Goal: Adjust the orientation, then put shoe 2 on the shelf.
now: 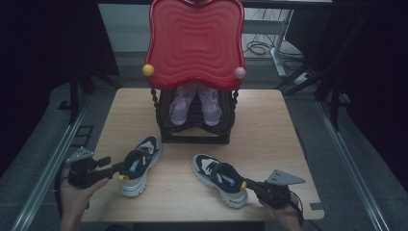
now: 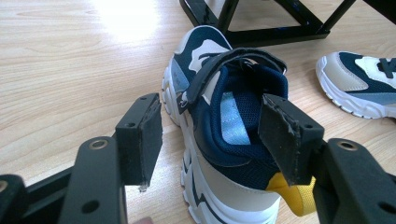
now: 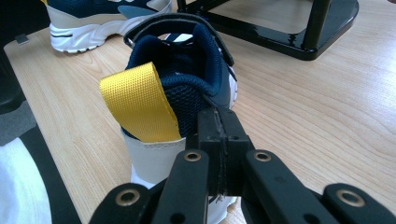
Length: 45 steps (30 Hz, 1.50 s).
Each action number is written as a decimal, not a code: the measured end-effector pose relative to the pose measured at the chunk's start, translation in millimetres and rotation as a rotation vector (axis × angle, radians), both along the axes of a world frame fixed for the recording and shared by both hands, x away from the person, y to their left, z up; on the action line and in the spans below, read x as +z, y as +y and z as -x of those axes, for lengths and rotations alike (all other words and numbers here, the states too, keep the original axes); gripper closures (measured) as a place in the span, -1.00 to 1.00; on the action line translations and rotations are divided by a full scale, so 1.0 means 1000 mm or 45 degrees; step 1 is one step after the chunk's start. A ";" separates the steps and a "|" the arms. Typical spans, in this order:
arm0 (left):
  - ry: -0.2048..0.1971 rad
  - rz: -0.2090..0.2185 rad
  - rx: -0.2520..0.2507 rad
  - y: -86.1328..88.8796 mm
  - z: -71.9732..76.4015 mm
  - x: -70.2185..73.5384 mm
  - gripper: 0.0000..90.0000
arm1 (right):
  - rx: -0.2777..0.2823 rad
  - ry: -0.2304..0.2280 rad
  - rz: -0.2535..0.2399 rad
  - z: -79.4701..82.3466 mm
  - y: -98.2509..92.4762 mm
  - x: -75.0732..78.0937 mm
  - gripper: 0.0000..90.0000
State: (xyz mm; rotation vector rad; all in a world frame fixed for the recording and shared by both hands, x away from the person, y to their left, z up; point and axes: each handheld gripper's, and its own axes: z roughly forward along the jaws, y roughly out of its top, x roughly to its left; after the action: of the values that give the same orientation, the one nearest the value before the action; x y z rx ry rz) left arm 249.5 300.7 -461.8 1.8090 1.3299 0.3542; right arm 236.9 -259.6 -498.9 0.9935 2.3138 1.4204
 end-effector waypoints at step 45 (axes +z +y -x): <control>0.000 -0.090 -0.050 -0.015 -0.009 0.012 -0.13 | 0.008 -0.012 -0.069 -0.029 -0.001 0.032 0.55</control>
State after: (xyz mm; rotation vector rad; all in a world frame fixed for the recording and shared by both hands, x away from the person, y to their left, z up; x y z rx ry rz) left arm 258.7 286.2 -449.4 1.8913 1.2942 0.3843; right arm 266.3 -260.5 -467.0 0.9928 2.2851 1.4949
